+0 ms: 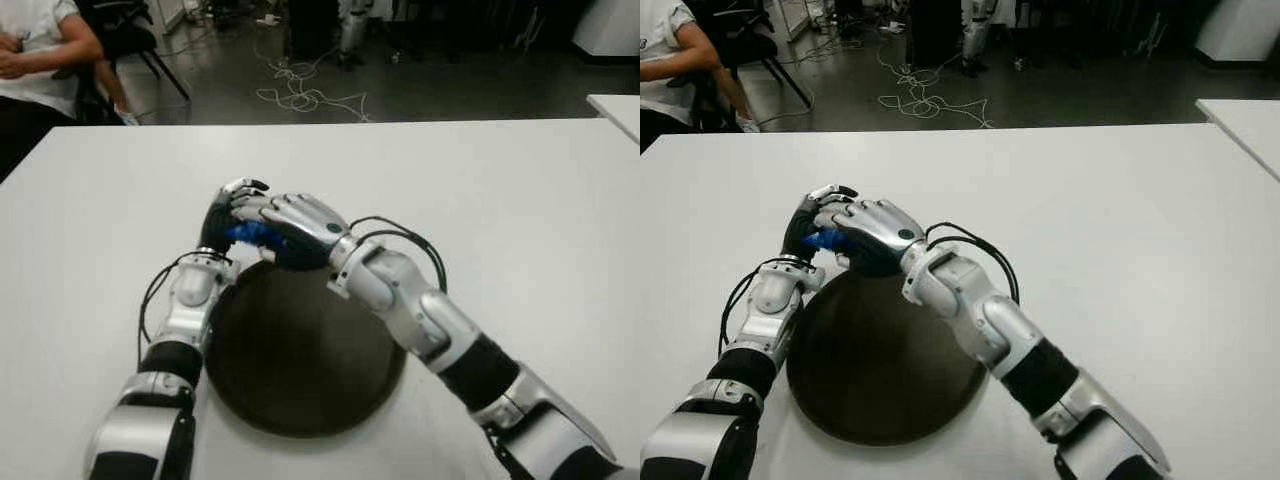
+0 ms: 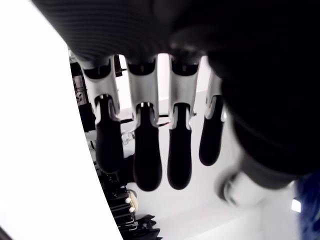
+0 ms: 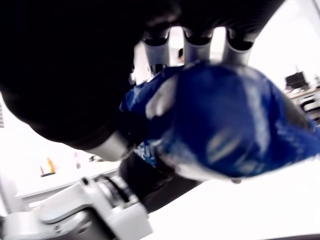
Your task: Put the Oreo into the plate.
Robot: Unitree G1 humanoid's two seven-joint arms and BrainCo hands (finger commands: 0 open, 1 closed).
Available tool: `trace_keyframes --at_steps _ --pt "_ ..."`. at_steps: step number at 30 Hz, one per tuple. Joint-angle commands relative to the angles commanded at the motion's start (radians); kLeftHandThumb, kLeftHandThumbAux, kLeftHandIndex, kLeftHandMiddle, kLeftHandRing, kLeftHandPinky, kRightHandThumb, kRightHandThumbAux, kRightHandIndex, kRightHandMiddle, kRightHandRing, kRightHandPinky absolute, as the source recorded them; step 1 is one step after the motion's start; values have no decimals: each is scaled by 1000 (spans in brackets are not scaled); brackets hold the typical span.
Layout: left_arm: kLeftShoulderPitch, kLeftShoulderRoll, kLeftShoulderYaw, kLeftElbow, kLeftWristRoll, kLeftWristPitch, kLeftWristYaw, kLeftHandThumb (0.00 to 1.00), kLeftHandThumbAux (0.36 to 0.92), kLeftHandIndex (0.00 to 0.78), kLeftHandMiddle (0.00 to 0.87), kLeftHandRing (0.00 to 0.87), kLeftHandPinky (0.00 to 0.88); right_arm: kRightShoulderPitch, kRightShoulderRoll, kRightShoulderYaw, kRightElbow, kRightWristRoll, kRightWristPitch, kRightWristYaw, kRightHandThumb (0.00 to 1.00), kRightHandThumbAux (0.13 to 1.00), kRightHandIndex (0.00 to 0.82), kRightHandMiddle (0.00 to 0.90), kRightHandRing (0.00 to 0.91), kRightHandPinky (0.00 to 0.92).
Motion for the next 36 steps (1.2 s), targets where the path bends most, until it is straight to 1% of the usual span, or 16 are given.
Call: trace_keyframes --at_steps 3,4,8,9,12,14,15,16,19,21,28,31,36 --pt "-3 0 5 3 -7 -3 -14 824 680 379 529 594 632 5 -15 -12 -13 12 1 29 699 735 404 647 711 716" --pt "-3 2 5 2 -7 -7 -18 825 680 380 531 596 636 6 -27 -18 -14 17 0 42 699 736 403 640 704 708" --pt "3 3 7 -11 -7 -12 -28 825 680 382 523 586 621 16 -61 -33 -25 31 -8 76 699 736 403 585 638 634" --pt "4 2 8 -13 -7 -11 -29 825 680 382 520 581 617 19 -66 -36 -29 33 -10 81 699 736 404 567 613 611" --pt "9 1 9 -24 -10 -1 -33 825 680 382 514 576 613 28 -75 -42 -40 36 -12 95 700 736 405 543 586 597" --pt "13 1 8 -33 -12 8 -34 825 681 381 511 573 610 36 -81 -47 -52 35 -11 103 701 735 407 546 602 626" --pt "15 1 8 -37 -13 12 -33 824 681 380 510 571 608 40 -84 -48 -58 34 -9 107 751 718 413 521 597 620" --pt "17 1 8 -43 -12 20 -28 824 681 380 510 570 607 49 -91 -53 -73 34 -7 114 769 711 415 512 595 617" --pt "21 -3 10 -55 -14 41 -17 824 681 378 510 565 603 67 -104 -64 -91 34 1 128 809 703 377 532 601 619" --pt "23 -5 12 -60 -16 50 -15 825 681 379 508 556 594 72 -106 -66 -90 34 4 134 827 694 404 499 604 627" --pt "23 -16 28 -66 -47 77 -25 826 681 380 505 538 569 85 -106 -75 -96 45 30 163 837 688 421 479 636 659" --pt "23 -19 32 -68 -55 85 -29 826 681 379 506 535 561 85 -113 -79 -101 56 32 182 837 689 421 479 644 671" --pt "24 -20 31 -73 -57 94 -28 825 682 375 511 548 582 88 -121 -81 -108 67 31 197 837 689 422 480 659 688"
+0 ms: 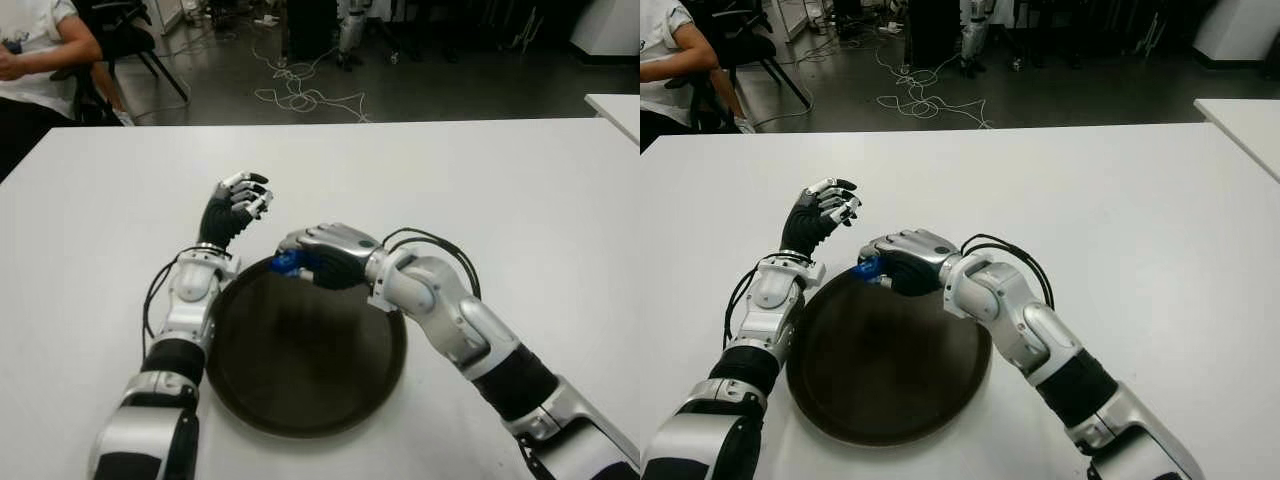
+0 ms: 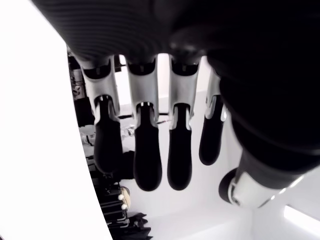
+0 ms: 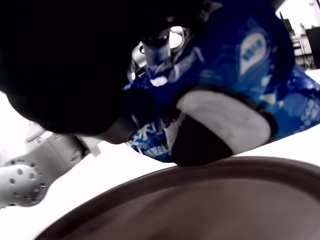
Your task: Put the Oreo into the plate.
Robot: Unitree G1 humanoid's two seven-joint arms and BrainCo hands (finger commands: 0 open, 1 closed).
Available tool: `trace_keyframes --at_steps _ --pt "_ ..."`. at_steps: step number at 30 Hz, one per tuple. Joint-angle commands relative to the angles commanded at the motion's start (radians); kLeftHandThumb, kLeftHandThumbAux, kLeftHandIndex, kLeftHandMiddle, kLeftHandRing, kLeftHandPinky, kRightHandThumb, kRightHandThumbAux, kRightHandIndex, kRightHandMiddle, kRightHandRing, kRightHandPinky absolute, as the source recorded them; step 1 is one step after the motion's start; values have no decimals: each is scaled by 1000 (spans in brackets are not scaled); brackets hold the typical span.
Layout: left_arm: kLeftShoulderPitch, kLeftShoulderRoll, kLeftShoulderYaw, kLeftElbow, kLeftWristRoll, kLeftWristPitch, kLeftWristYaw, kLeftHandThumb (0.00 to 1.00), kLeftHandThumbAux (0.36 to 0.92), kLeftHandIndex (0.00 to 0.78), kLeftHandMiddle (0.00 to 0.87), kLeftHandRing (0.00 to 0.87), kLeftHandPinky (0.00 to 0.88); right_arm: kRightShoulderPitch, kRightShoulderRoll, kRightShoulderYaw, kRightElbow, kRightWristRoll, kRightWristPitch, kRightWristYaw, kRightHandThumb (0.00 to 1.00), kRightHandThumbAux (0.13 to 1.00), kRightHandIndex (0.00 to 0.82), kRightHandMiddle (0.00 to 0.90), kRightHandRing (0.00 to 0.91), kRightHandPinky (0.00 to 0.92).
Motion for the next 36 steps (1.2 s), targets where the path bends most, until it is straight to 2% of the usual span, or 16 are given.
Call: trace_keyframes --at_steps 4,7,9,12,17,18,21,23,24,27,30,36 --pt "1 0 -1 -2 0 2 2 825 683 374 512 555 583 8 -3 -1 -8 0 2 2 837 689 421 480 661 678" --pt "1 1 -3 -3 4 6 6 825 682 377 510 555 574 16 0 -8 -9 4 -3 -9 837 690 421 479 643 630" --pt "1 0 -2 -3 2 11 5 825 682 378 508 552 568 19 0 -12 -9 8 -12 -12 836 690 420 475 586 564" --pt "0 -1 0 -3 -1 17 4 825 681 379 508 547 563 23 -2 -17 -5 15 -32 -22 823 703 376 474 483 467" --pt "1 0 -3 -8 4 17 9 826 681 379 508 546 576 27 -5 -25 8 47 -75 -30 821 704 388 447 359 357" --pt "2 1 -3 -8 5 17 9 826 681 379 507 545 572 27 -6 -26 10 53 -81 -28 770 719 390 378 337 338" --pt "2 2 -5 -9 8 16 8 826 680 381 506 541 564 20 -15 -24 18 68 -93 -6 707 739 393 292 305 304" --pt "1 3 -6 -9 8 14 6 826 680 381 507 541 555 12 -27 -18 21 70 -100 12 685 745 393 240 259 243" --pt "1 3 -6 -9 8 14 6 826 680 381 508 539 548 10 -31 -16 22 70 -103 18 445 780 278 209 229 210" --pt "0 4 -8 -4 12 10 9 825 681 381 508 535 539 3 -44 -9 27 61 -110 36 145 796 124 160 181 160" --pt "-2 3 -9 0 15 6 12 825 681 381 508 534 541 -1 -51 -6 31 53 -111 44 47 762 52 121 137 123" --pt "-6 4 -8 9 18 -9 10 826 680 385 506 552 571 -6 -60 0 17 35 -92 69 4 670 5 32 35 65"
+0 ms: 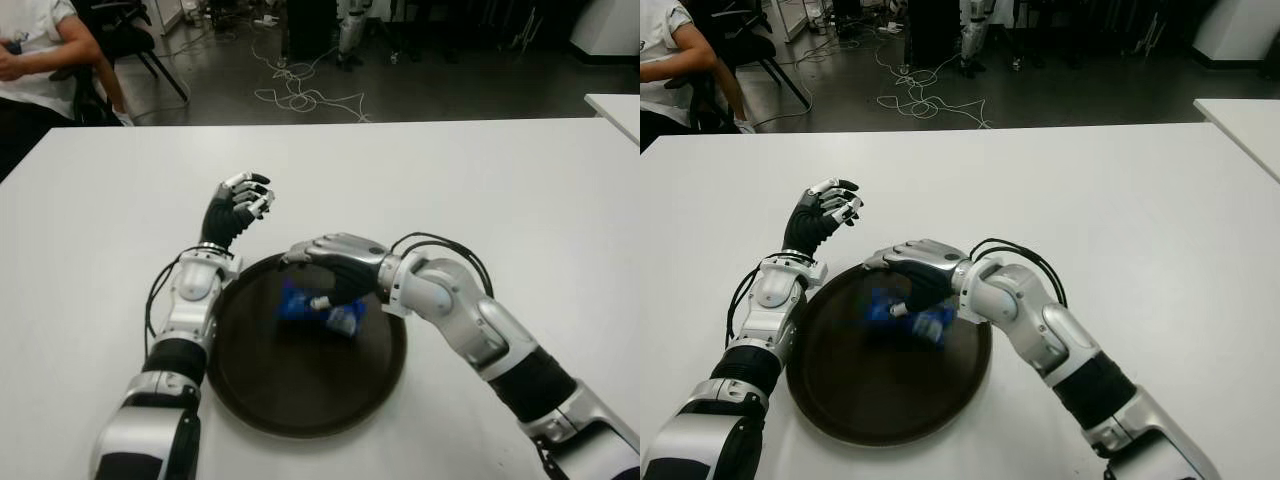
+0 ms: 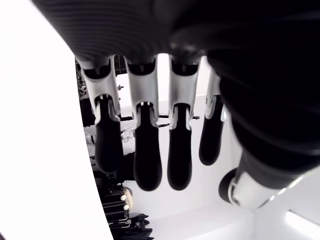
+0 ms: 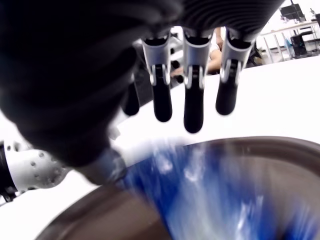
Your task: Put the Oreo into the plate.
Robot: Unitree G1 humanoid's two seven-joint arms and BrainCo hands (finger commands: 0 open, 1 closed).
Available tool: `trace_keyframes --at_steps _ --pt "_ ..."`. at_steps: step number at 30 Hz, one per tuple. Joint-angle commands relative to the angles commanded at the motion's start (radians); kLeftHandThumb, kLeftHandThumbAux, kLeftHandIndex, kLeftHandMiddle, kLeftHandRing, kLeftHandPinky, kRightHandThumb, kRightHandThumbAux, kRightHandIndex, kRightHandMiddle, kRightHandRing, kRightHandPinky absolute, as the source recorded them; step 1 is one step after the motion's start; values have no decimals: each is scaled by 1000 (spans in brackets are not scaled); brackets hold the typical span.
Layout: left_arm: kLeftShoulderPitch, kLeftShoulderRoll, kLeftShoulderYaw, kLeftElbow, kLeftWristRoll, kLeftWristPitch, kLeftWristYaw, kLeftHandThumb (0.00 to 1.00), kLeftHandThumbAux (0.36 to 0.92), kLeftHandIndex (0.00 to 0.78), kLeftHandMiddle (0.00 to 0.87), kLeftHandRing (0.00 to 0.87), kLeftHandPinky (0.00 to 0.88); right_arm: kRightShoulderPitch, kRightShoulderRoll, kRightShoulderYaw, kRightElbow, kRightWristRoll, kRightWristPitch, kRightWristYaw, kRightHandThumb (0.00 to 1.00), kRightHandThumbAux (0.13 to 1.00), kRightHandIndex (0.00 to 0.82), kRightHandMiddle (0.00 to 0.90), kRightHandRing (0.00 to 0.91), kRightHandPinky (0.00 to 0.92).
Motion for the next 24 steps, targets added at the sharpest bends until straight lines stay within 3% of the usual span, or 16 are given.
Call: trace_keyframes --at_steps 15,24 --pt "-6 -1 5 14 -8 -2 -8 825 681 379 510 548 565 4 -10 3 -30 -35 28 19 0 490 0 0 0 33" --pt "-3 -4 4 5 -7 8 -1 826 680 380 509 540 560 -7 -31 -13 -59 -24 36 68 0 429 0 10 2 39"
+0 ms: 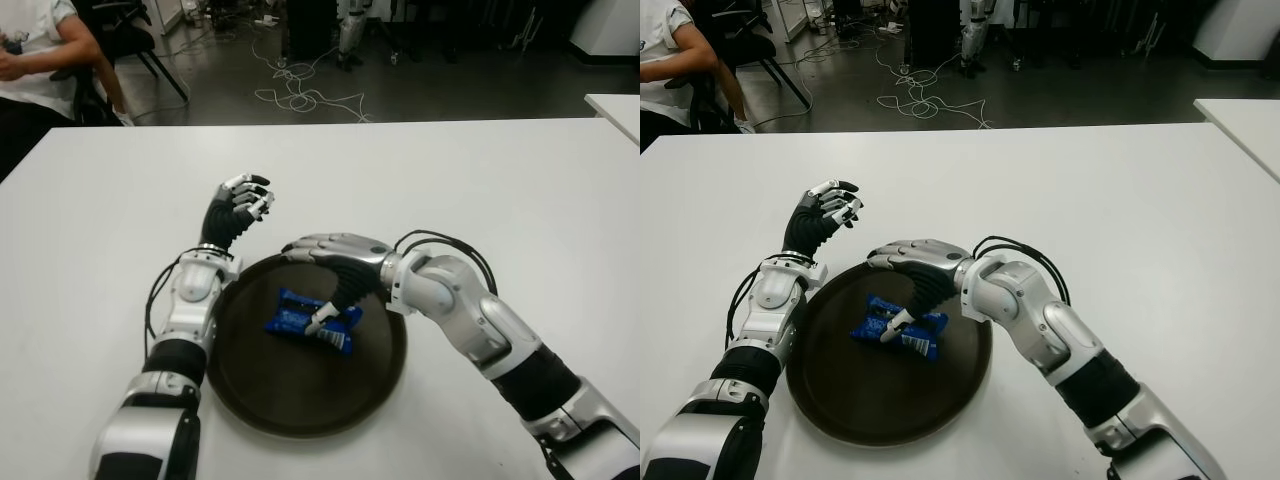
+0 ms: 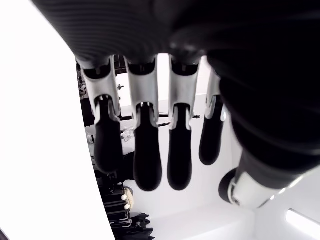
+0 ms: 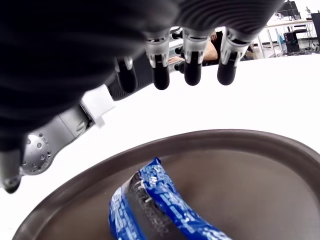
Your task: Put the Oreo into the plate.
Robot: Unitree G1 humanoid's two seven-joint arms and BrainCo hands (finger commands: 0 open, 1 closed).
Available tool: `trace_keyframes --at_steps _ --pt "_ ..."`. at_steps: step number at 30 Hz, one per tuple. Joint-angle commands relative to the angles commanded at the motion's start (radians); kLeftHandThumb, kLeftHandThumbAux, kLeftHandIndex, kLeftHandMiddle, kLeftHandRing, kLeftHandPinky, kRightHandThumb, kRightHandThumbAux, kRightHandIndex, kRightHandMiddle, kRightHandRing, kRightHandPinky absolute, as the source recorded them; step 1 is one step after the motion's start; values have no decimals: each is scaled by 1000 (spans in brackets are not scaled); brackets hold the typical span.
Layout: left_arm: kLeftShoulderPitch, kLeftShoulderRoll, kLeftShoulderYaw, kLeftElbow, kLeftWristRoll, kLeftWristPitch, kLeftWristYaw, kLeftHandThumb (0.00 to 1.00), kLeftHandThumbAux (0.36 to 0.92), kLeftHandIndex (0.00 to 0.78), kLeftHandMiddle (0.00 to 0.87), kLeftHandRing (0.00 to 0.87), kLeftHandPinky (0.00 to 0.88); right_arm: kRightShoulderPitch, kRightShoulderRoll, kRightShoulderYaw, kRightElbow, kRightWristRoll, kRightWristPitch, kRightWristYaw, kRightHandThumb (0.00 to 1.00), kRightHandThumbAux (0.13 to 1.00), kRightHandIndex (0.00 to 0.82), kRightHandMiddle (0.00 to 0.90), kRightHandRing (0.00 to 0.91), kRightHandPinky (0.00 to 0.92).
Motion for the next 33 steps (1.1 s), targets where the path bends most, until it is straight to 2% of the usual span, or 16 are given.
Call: trace_keyframes --at_steps 5,11,15,18,21,23,25,27,29,33 --pt "2 1 -2 -7 3 13 3 826 680 379 511 541 552 7 -21 -35 -40 11 20 16 0 418 0 24 14 40" --pt "1 -1 -2 -10 1 20 4 827 680 381 510 540 550 -9 -75 -124 -20 61 2 2 0 415 27 54 33 42" --pt "-1 -1 -3 -12 8 25 15 827 680 381 512 545 552 22 -124 -204 20 74 -25 -72 0 422 58 81 53 47" --pt "-3 0 -4 -8 12 24 23 827 679 382 511 548 554 37 -135 -260 111 94 -77 -179 0 444 87 106 70 49" --pt "-4 1 -2 -6 8 27 22 827 679 382 511 550 560 34 -143 -289 187 107 -112 -248 0 460 115 136 96 60" --pt "-7 1 3 -6 -1 39 17 827 679 382 513 552 562 27 -155 -352 265 148 -135 -310 0 473 132 157 119 75" --pt "-9 2 8 -5 -10 46 11 828 678 383 515 554 563 26 -154 -402 305 190 -149 -354 0 494 151 180 144 102" --pt "-11 2 12 -3 -17 50 5 828 678 383 515 555 565 36 -134 -447 341 239 -173 -403 0 514 167 198 167 130" --pt "-12 3 16 -3 -23 53 0 828 678 384 515 555 565 33 -106 -489 395 300 -193 -438 0 545 188 227 206 179" --pt "-15 2 26 -6 -46 72 -22 829 678 385 512 550 562 -14 -35 -589 503 443 -180 -497 0 579 215 281 278 272"
